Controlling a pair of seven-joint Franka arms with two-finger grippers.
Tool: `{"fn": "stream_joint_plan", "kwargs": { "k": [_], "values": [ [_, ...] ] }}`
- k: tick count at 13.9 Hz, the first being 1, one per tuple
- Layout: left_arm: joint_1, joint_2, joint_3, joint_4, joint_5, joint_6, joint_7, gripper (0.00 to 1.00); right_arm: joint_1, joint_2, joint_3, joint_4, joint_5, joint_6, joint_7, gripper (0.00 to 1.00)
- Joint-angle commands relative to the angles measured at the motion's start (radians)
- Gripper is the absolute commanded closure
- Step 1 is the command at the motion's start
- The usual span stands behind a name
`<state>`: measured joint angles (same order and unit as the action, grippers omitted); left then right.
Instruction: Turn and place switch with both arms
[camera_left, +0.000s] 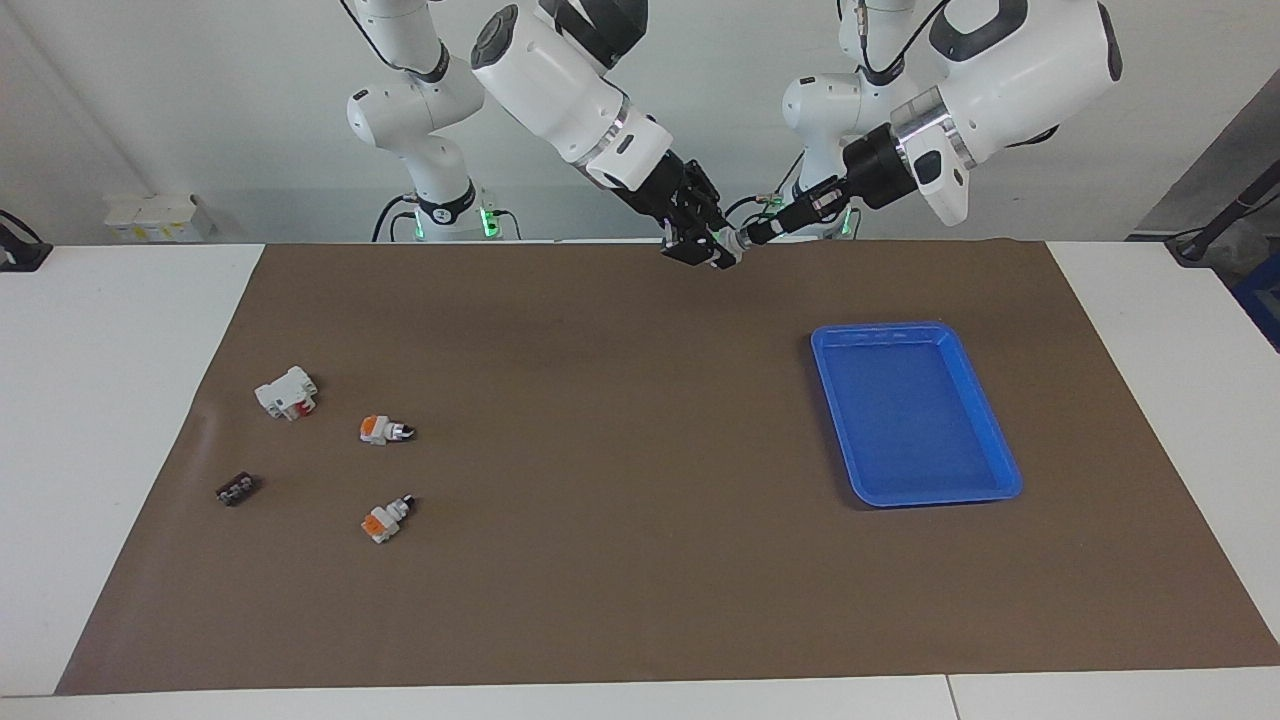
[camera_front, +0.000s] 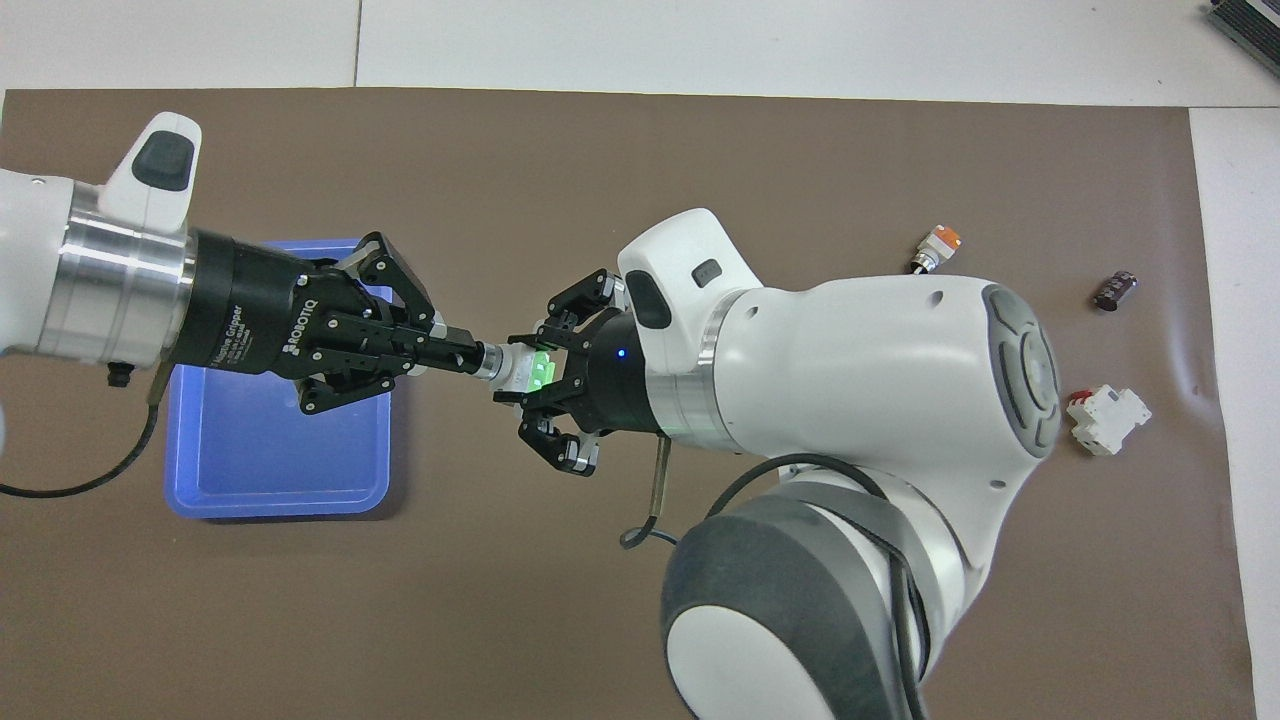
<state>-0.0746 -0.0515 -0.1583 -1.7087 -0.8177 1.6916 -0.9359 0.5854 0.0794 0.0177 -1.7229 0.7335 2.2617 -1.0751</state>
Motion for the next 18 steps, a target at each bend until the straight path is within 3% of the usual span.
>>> {"fn": "stream_joint_plan", "kwargs": {
  "k": [1, 16, 17, 18],
  "values": [
    [-0.051, -0.041, -0.018, 0.006, -0.031, -0.011, -0.260, 1.00, -0.004, 0.037, 0.004, 0.011, 0.001, 0.025, 0.009, 1.00],
    [-0.045, -0.041, -0.021, 0.023, -0.017, -0.055, -0.350, 1.00, -0.003, 0.036, 0.004, 0.011, 0.003, 0.022, 0.020, 1.00],
    [-0.044, -0.042, -0.020, 0.023, -0.015, -0.056, -0.350, 1.00, -0.003, 0.034, 0.004, 0.010, 0.004, 0.022, 0.041, 0.44],
    [-0.044, -0.042, -0.018, 0.023, -0.014, -0.064, -0.350, 1.00, -0.004, 0.031, 0.004, 0.009, 0.004, 0.022, 0.058, 0.03]
  ]
}}
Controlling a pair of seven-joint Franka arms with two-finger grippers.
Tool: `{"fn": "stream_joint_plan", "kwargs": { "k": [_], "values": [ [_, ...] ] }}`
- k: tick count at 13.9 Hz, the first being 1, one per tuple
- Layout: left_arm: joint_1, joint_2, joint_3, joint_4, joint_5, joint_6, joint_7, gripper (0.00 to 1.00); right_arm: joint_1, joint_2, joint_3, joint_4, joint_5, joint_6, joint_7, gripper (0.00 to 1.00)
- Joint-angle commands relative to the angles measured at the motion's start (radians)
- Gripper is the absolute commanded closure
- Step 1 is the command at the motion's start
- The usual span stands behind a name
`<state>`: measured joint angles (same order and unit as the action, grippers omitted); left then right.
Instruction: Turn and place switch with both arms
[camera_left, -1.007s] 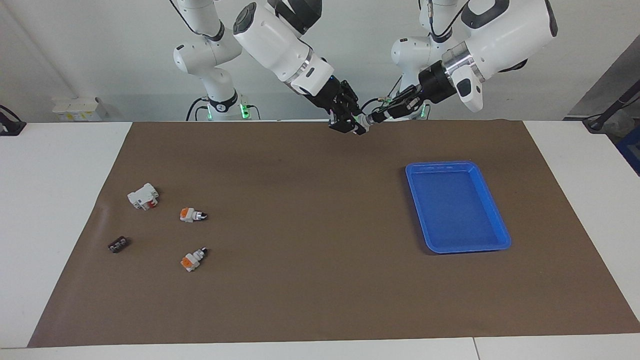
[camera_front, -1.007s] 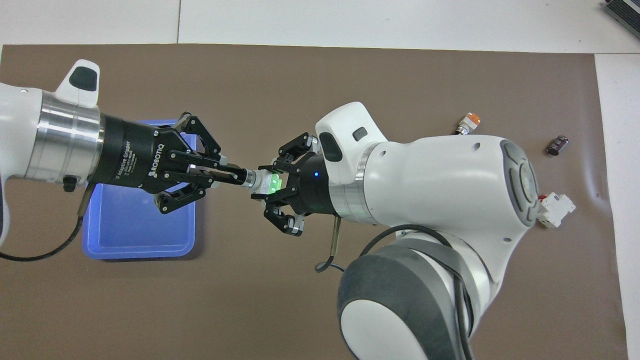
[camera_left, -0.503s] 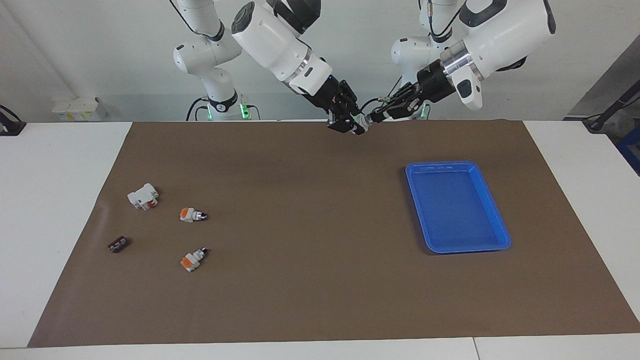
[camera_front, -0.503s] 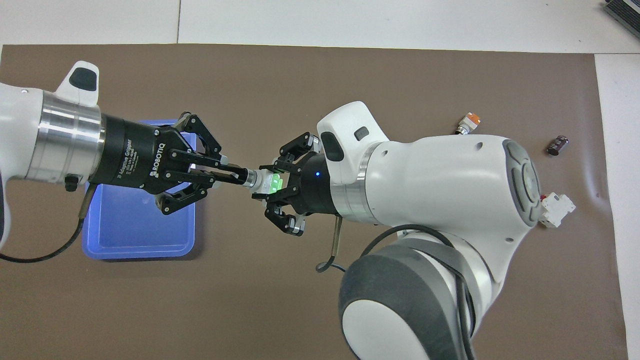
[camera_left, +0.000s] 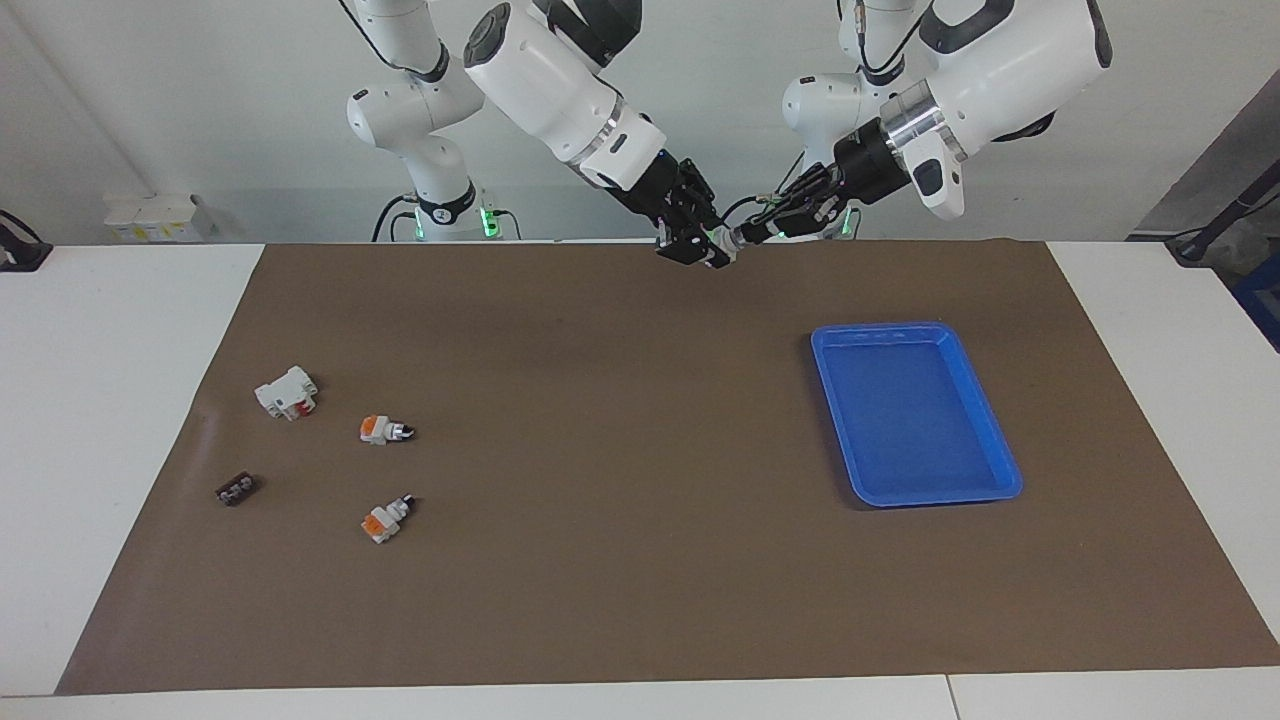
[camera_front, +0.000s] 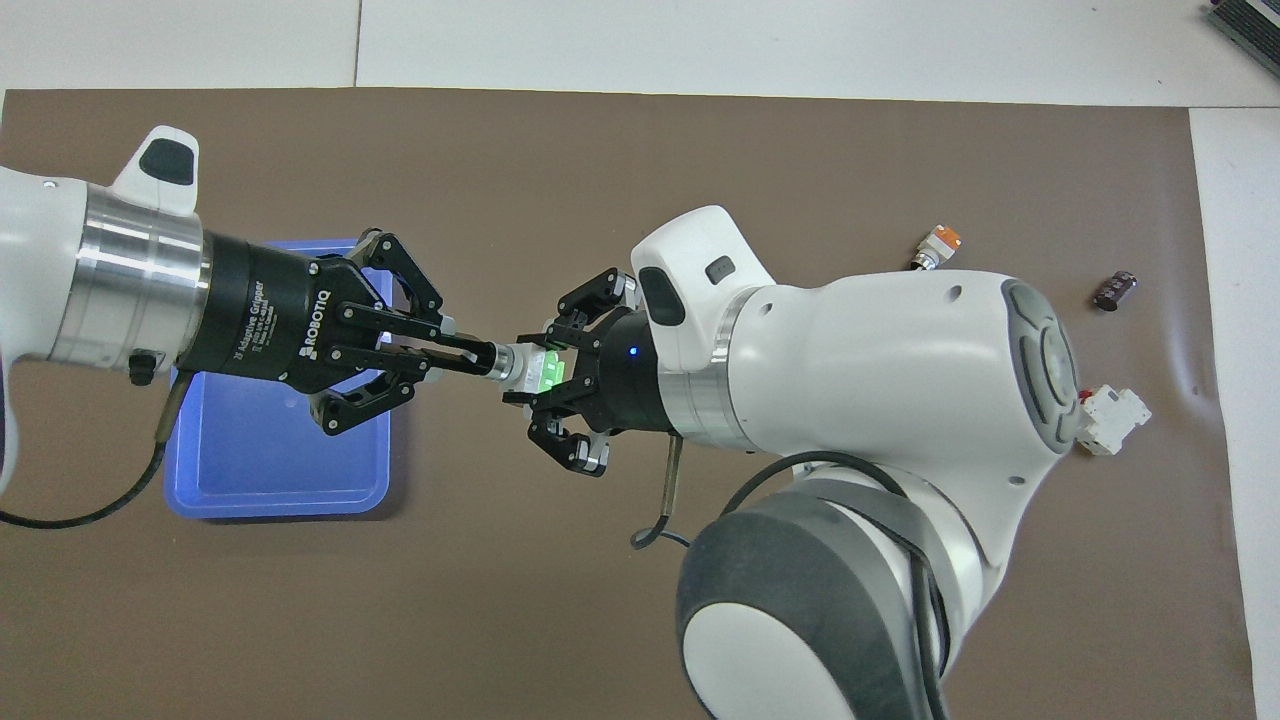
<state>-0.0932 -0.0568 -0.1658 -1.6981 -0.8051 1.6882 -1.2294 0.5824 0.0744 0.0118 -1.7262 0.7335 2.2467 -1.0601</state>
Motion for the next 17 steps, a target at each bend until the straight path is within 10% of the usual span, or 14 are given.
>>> {"fn": "stream_joint_plan", "kwargs": {
  "k": [1, 17],
  "values": [
    [-0.025, -0.037, -0.008, 0.012, -0.025, -0.070, -0.055, 1.00, -0.004, 0.033, 0.010, 0.011, 0.004, 0.033, 0.043, 0.00],
    [0.015, -0.057, -0.003, -0.030, 0.303, -0.087, 0.132, 1.00, -0.193, -0.065, -0.001, 0.000, -0.015, -0.179, 0.110, 0.00]
  ]
}}
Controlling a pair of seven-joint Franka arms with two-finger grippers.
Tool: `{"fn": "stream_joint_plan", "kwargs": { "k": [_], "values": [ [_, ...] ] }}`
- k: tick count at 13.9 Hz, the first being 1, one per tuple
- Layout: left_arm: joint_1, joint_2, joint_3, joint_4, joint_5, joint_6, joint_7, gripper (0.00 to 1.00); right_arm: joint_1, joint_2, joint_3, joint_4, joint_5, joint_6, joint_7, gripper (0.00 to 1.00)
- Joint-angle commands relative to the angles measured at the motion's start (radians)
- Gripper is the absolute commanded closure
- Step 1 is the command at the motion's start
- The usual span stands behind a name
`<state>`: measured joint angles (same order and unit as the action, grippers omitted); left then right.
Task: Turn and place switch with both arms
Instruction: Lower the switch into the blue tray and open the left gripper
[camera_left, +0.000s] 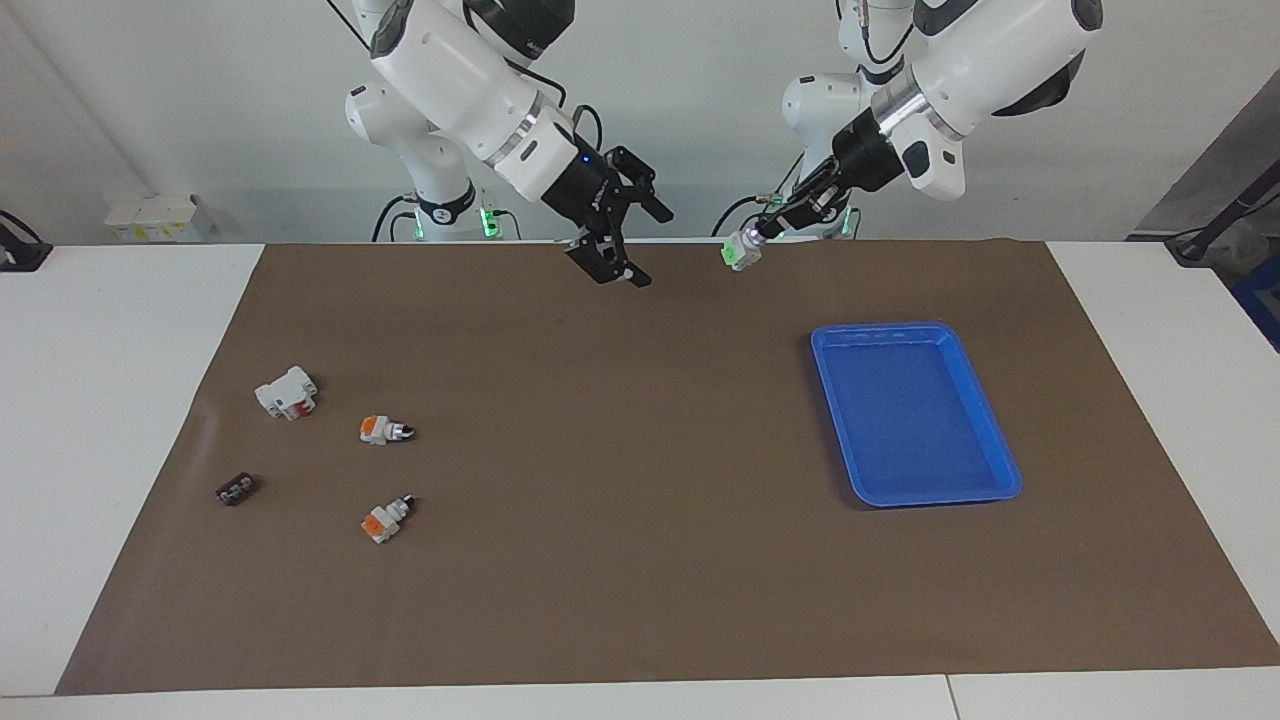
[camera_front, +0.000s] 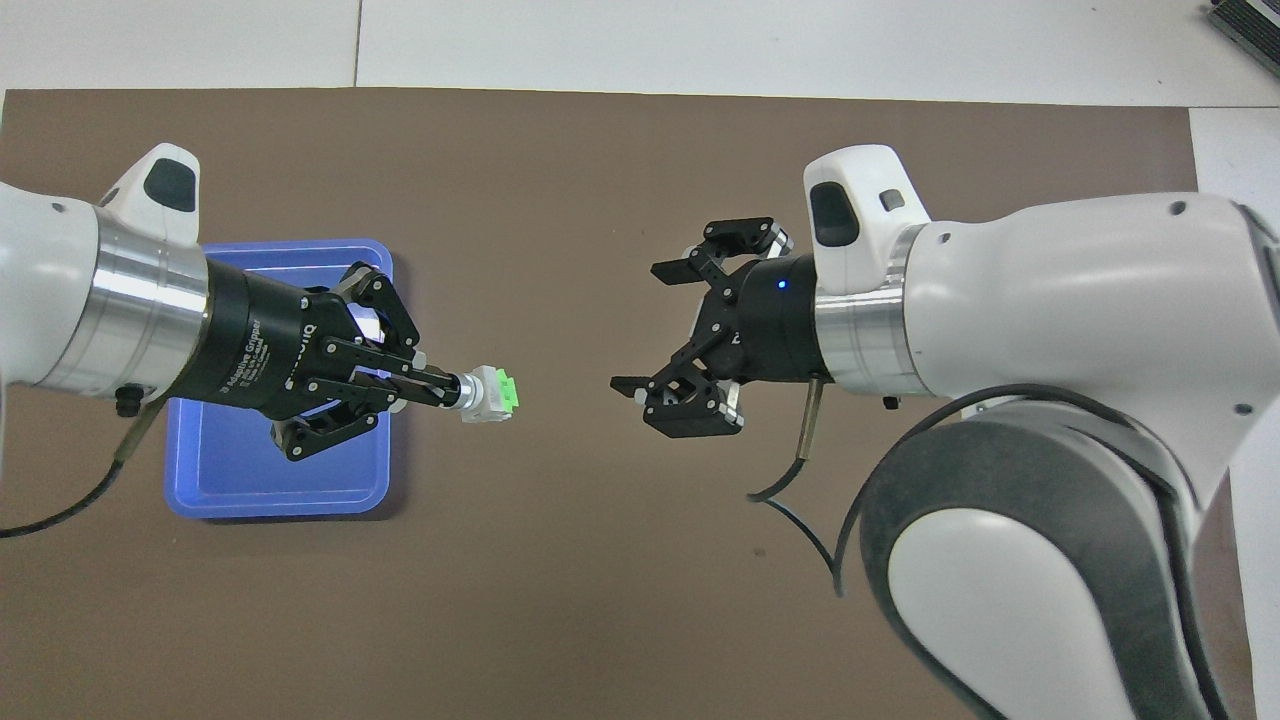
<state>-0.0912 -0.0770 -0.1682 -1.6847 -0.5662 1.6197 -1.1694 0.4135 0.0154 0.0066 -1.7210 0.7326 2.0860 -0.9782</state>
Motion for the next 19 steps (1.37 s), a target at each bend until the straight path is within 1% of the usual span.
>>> {"fn": "stream_joint_plan", "kwargs": {
  "k": [1, 2, 4, 6, 9, 10, 12, 13, 14, 15, 17, 19],
  "values": [
    [0.016, -0.044, 0.001, -0.061, 0.084, -0.018, 0.109, 1.00, -0.041, -0.005, 0.006, -0.005, -0.063, -0.017, 0.048, 0.00],
    [0.036, -0.056, 0.001, -0.090, 0.103, -0.017, 0.173, 1.00, -0.057, -0.002, 0.006, -0.005, -0.103, -0.012, 0.090, 0.00],
    [0.050, -0.067, 0.001, -0.139, 0.202, -0.011, 0.322, 1.00, -0.091, 0.001, 0.004, -0.005, -0.160, -0.004, 0.198, 0.00],
    [0.067, -0.078, 0.003, -0.203, 0.249, 0.015, 0.442, 1.00, -0.152, 0.004, 0.006, -0.005, -0.226, -0.004, 0.318, 0.00],
    [0.084, -0.087, 0.003, -0.268, 0.317, 0.043, 0.533, 1.00, -0.237, 0.008, 0.004, -0.006, -0.301, 0.000, 0.467, 0.00],
    [0.084, -0.087, 0.003, -0.286, 0.348, 0.052, 0.548, 1.00, -0.252, 0.011, 0.003, -0.005, -0.373, 0.015, 0.539, 0.00],
    [0.111, -0.093, 0.007, -0.325, 0.359, 0.086, 0.574, 1.00, -0.277, 0.020, 0.003, -0.003, -0.552, 0.063, 0.727, 0.00],
    [0.125, -0.095, 0.007, -0.355, 0.367, 0.110, 0.595, 1.00, -0.285, 0.021, 0.001, 0.003, -0.615, 0.045, 0.803, 0.00],
    [0.126, -0.102, 0.007, -0.397, 0.403, 0.135, 0.609, 1.00, -0.298, 0.014, -0.004, 0.004, -0.666, 0.019, 0.847, 0.00],
    [0.128, -0.112, 0.007, -0.446, 0.446, 0.169, 0.626, 1.00, -0.315, 0.009, -0.014, 0.012, -0.708, -0.041, 0.864, 0.00],
    [0.130, -0.121, 0.007, -0.513, 0.451, 0.257, 0.629, 1.00, -0.320, -0.023, -0.078, 0.034, -0.722, -0.165, 0.904, 0.00],
    [0.130, -0.107, 0.007, -0.564, 0.453, 0.352, 0.628, 1.00, -0.332, -0.064, -0.111, 0.041, -0.720, -0.292, 0.972, 0.00]
  ]
}}
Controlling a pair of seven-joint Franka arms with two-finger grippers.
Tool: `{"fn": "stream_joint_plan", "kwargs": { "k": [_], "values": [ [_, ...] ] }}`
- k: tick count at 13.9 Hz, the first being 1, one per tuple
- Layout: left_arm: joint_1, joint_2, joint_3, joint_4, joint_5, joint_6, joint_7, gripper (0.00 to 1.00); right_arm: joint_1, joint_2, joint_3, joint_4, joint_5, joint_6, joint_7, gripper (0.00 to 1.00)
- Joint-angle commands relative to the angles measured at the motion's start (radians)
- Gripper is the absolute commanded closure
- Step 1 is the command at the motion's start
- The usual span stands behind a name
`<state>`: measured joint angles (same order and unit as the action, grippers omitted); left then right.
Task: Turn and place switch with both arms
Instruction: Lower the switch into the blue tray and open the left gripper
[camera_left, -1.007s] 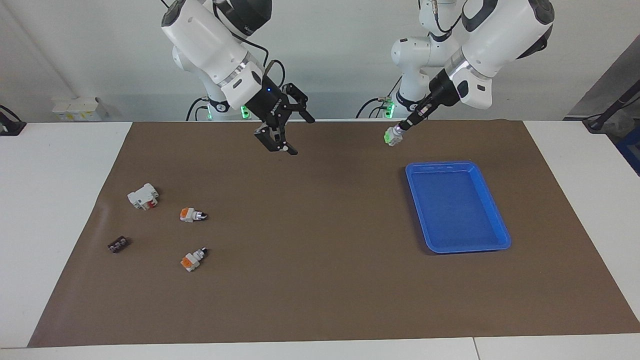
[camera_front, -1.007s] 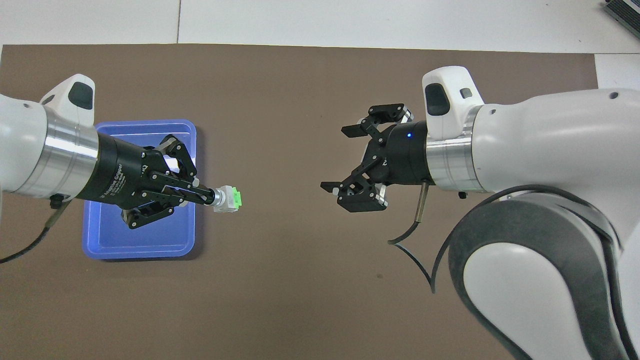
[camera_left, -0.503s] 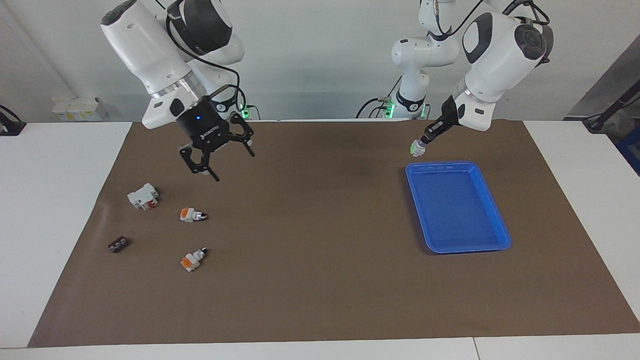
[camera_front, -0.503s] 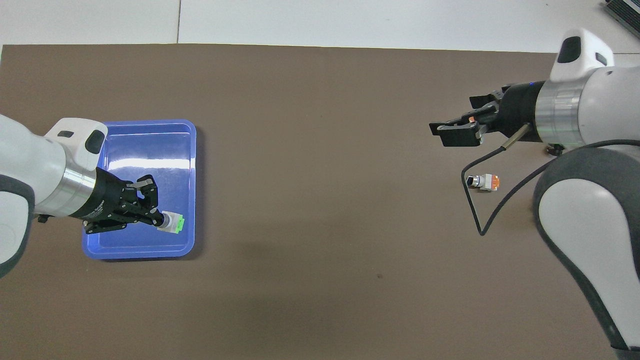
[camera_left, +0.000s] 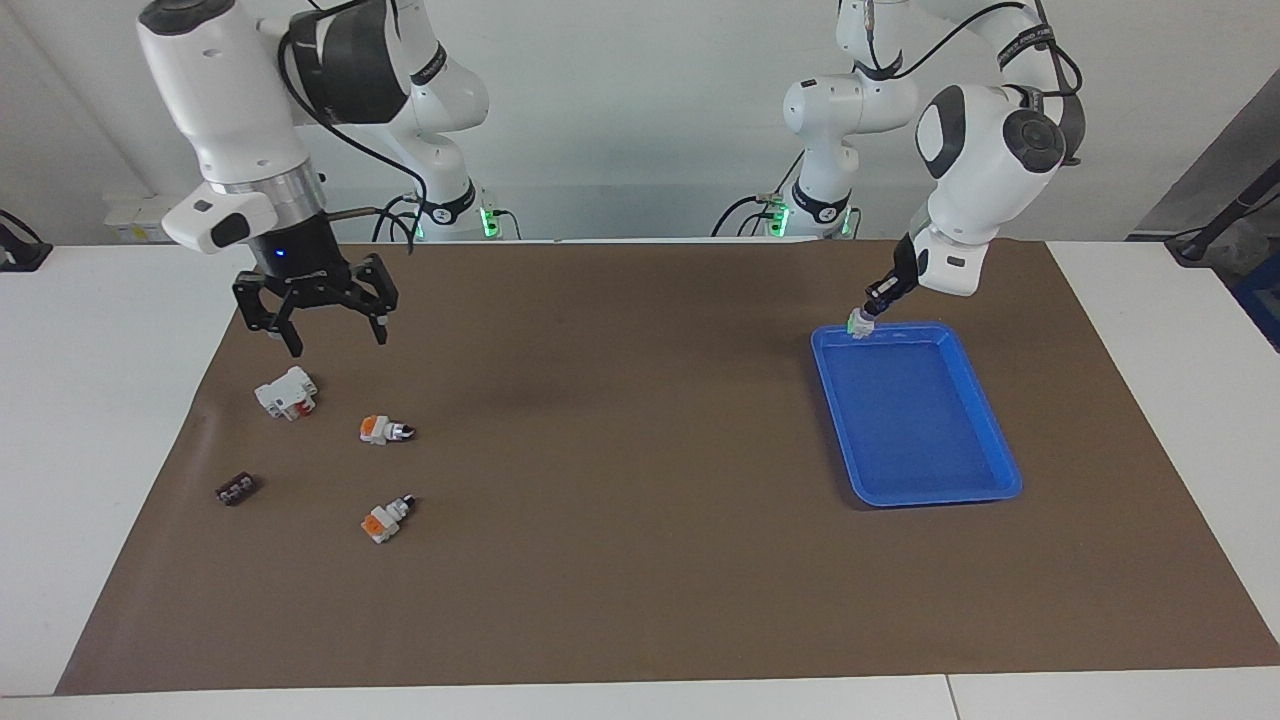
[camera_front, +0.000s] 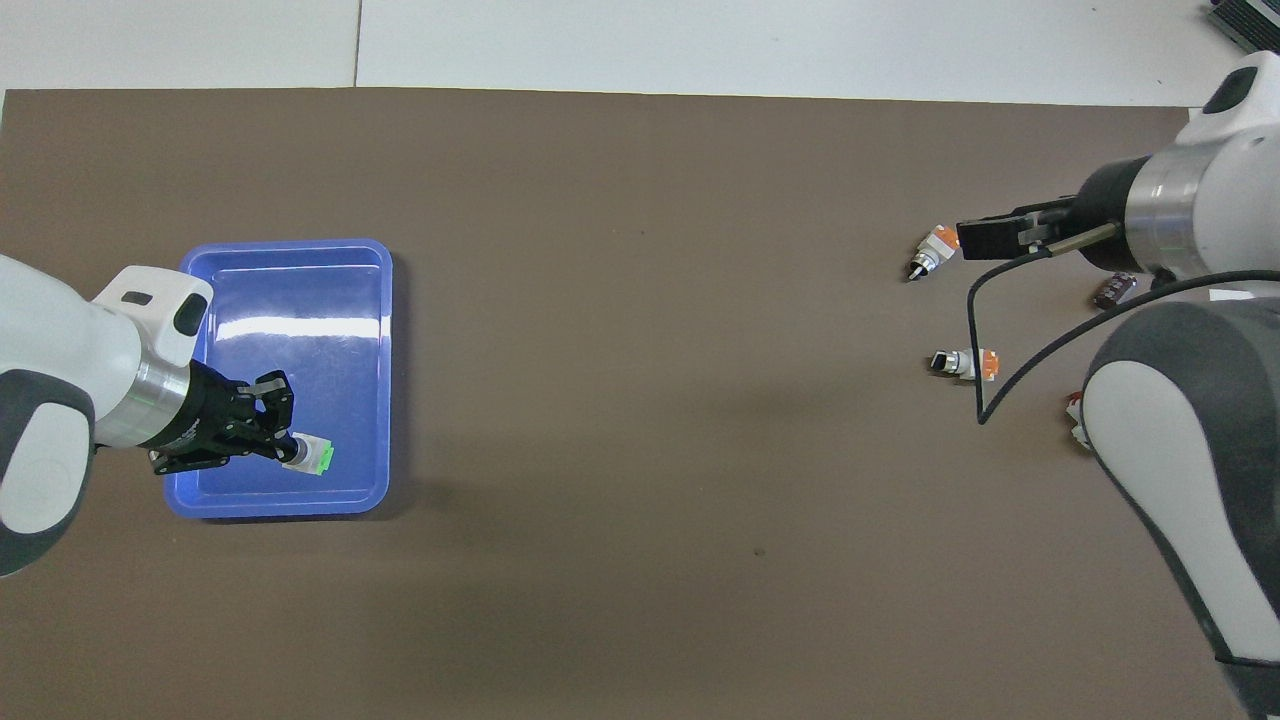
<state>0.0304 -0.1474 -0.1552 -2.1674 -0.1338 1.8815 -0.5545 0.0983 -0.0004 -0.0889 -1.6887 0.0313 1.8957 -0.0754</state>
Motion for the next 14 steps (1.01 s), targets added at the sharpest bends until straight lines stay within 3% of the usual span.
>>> {"fn": "stream_joint_plan", "kwargs": {
  "k": [1, 5, 9, 13, 14],
  "values": [
    [0.008, -0.028, -0.006, -0.098, 0.020, 0.131, 0.014, 1.00, -0.026, -0.067, -0.022, 0.010, -0.014, -0.145, 0.081, 0.00],
    [0.017, 0.040, -0.007, -0.117, 0.020, 0.260, 0.007, 1.00, -0.115, -0.020, 0.010, 0.168, -0.004, -0.349, 0.161, 0.00],
    [0.017, 0.043, -0.007, -0.138, 0.020, 0.284, 0.018, 1.00, -0.140, -0.068, 0.021, 0.084, -0.007, -0.366, 0.163, 0.00],
    [0.002, 0.042, -0.007, -0.163, 0.020, 0.315, 0.019, 1.00, -0.175, -0.061, 0.076, 0.096, -0.031, -0.372, 0.145, 0.00],
    [0.005, 0.043, -0.006, -0.160, 0.020, 0.317, 0.021, 0.79, -0.207, -0.050, 0.110, 0.124, -0.057, -0.385, 0.147, 0.00]
  ]
}}
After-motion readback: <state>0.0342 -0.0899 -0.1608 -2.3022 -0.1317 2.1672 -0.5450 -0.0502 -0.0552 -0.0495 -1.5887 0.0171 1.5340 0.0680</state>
